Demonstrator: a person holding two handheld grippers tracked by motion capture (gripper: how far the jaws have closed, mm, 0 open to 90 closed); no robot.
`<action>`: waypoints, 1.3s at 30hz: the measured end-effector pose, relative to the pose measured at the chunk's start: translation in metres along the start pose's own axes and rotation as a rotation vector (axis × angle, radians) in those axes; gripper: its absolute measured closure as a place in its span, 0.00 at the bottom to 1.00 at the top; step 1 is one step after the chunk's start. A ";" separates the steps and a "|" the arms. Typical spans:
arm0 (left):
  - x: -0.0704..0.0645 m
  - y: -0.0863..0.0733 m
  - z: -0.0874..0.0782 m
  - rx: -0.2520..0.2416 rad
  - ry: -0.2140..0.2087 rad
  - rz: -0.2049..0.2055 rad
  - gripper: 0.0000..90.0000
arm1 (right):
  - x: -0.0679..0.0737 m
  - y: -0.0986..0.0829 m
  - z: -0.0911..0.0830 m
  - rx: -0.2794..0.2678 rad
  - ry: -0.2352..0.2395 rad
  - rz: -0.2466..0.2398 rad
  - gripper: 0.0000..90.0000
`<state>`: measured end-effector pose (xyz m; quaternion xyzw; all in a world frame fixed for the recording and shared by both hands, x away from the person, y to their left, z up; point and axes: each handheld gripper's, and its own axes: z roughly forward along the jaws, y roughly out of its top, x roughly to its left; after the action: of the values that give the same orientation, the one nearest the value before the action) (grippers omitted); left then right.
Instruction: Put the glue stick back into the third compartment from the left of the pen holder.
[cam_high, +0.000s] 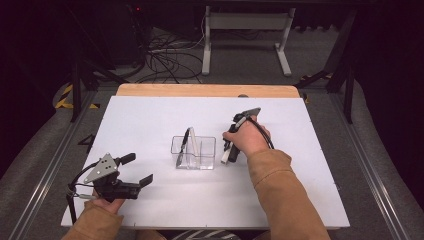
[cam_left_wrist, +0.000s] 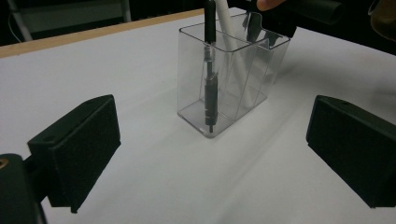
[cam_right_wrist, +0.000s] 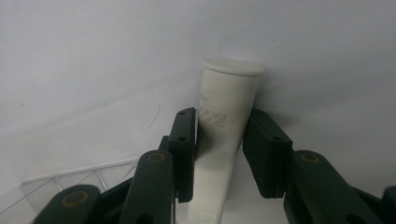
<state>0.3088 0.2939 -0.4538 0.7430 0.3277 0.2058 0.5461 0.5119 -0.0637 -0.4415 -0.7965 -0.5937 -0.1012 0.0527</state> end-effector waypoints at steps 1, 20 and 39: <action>0.000 0.000 0.000 0.004 0.000 0.001 0.04 | 0.001 0.000 0.001 -0.006 -0.009 -0.003 0.73; 0.000 0.000 0.001 0.002 -0.004 0.000 0.04 | 0.004 -0.003 0.001 -0.028 -0.041 0.013 0.76; 0.000 0.001 0.003 0.003 -0.005 0.005 0.04 | -0.001 -0.017 -0.028 -0.172 0.027 -0.148 0.76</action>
<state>0.3106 0.2919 -0.4539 0.7451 0.3247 0.2047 0.5455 0.4925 -0.0656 -0.4147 -0.7505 -0.6394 -0.1661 -0.0154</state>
